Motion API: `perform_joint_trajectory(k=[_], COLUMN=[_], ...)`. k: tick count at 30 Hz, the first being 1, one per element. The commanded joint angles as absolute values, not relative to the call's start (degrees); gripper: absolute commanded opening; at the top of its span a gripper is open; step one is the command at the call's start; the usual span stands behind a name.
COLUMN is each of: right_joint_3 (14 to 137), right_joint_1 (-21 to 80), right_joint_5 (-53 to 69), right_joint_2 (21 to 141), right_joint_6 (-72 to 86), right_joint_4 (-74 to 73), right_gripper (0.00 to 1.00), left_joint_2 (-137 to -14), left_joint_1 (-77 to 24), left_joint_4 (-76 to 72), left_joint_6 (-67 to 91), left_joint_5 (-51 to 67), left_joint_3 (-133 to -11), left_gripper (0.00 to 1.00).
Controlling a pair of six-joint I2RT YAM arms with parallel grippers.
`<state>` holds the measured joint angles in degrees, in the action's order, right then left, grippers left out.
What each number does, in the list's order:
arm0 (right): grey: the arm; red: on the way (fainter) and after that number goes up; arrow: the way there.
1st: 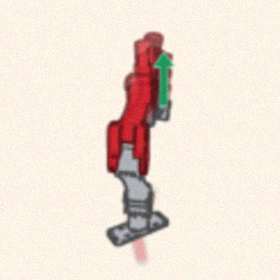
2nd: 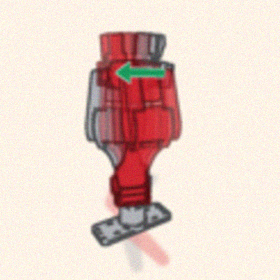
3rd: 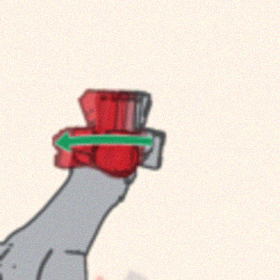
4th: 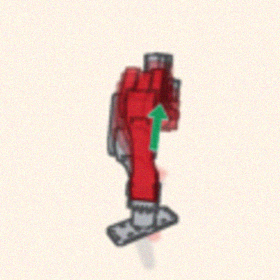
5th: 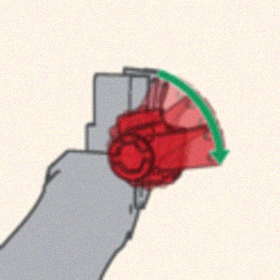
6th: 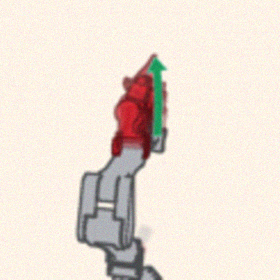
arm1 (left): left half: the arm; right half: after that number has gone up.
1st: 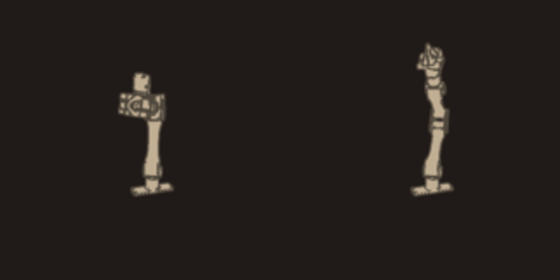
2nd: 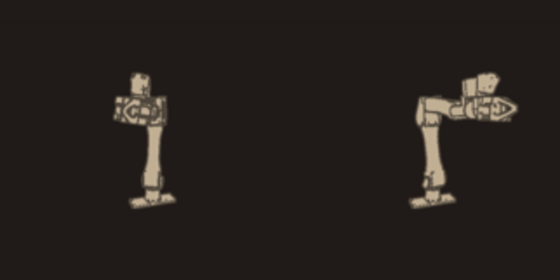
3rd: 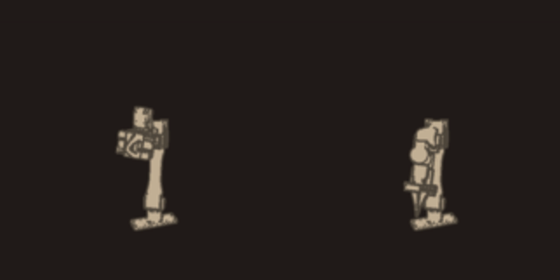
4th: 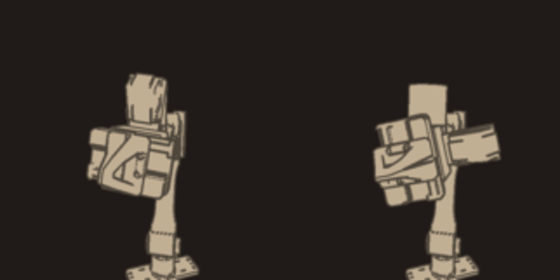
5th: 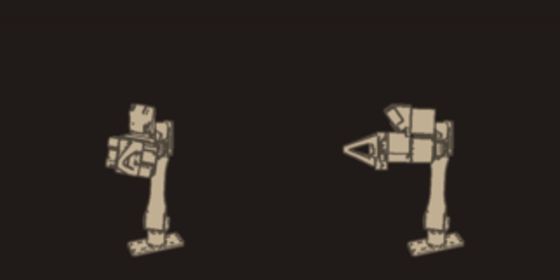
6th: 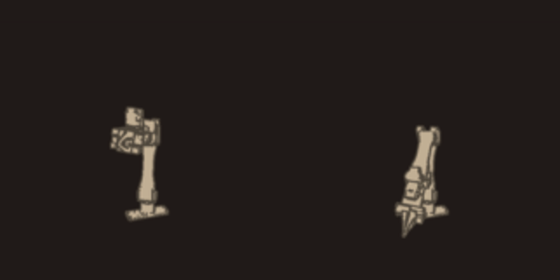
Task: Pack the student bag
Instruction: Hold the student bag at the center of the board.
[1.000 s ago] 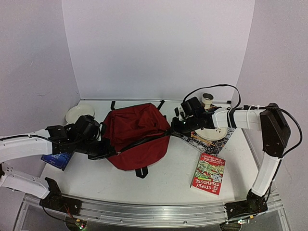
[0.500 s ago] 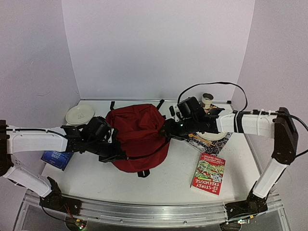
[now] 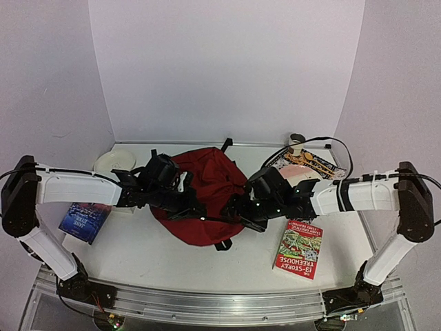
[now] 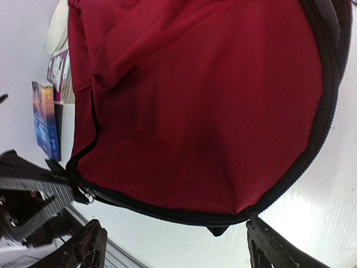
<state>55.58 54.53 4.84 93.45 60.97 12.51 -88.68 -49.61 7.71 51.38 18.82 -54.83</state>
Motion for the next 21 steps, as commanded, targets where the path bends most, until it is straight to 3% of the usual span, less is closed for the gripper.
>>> perform_joint_trajectory(k=[1,21], right_joint_3=[55.3,54.3], right_joint_1=[55.2,55.2], right_joint_5=[4.1,2.7], right_joint_2=[95.4,97.7], right_joint_6=[70.5,73.9], right_joint_4=[20.8,16.3], right_gripper=[0.87,0.91], left_joint_2=[-90.0,-88.1], left_joint_1=[-50.2,-50.3], left_joint_4=[4.0,3.8], left_joint_6=[50.7,49.0], left_joint_5=[21.7,22.7], left_joint_3=[-58.7,-57.5], left_gripper=[0.00,0.00])
